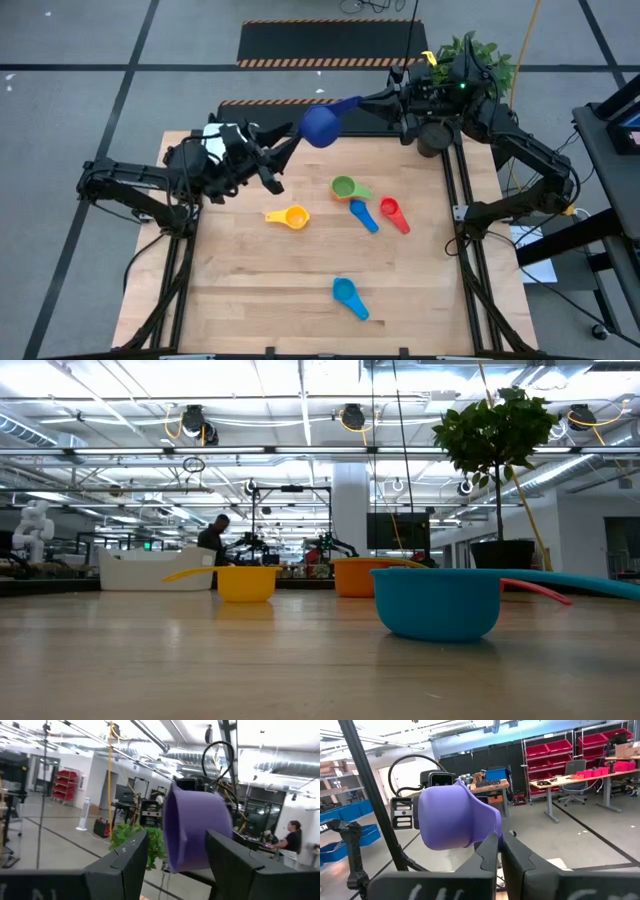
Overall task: Nest measuring cups in basket
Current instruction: Stack the dark blue measuring cup into the light green measuring cup
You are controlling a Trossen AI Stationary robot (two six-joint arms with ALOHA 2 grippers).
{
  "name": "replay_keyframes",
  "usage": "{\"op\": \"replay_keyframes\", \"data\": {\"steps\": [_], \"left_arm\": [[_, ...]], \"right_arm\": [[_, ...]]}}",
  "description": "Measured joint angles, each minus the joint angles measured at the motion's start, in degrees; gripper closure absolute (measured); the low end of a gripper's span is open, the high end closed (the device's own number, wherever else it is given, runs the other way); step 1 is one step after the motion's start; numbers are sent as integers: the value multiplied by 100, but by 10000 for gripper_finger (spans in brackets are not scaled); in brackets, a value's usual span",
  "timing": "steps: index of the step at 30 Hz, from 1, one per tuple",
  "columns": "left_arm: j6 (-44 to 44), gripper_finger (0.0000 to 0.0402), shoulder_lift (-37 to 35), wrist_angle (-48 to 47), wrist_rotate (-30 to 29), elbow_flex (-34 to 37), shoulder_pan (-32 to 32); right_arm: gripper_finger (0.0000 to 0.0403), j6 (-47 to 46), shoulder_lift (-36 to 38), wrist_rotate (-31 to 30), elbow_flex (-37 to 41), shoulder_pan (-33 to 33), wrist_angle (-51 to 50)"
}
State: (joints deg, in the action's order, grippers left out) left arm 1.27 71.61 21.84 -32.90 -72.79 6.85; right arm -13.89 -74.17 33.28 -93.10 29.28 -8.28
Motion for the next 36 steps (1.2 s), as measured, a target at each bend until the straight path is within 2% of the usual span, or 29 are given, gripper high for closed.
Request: {"op": "replay_keyframes", "data": {"steps": [5, 15, 28, 34, 36], "left_arm": [[429, 204, 2, -469, -44, 0, -65], [529, 210, 0, -445, -34, 0, -158], [670, 320, 0, -701, 159, 0, -164], [678, 388, 0, -716, 173, 0, -164], [678, 392, 0, -716, 161, 0, -171]], "right_arm": [[403, -1, -39, -19, 0, 0, 4], [403, -11, -44, -22, 2, 0, -38], [403, 95, -44, -22, 2, 0, -153], [403, 107, -44, -14, 2, 2, -198], [403, 107, -35, -7, 0, 1, -225]]}}
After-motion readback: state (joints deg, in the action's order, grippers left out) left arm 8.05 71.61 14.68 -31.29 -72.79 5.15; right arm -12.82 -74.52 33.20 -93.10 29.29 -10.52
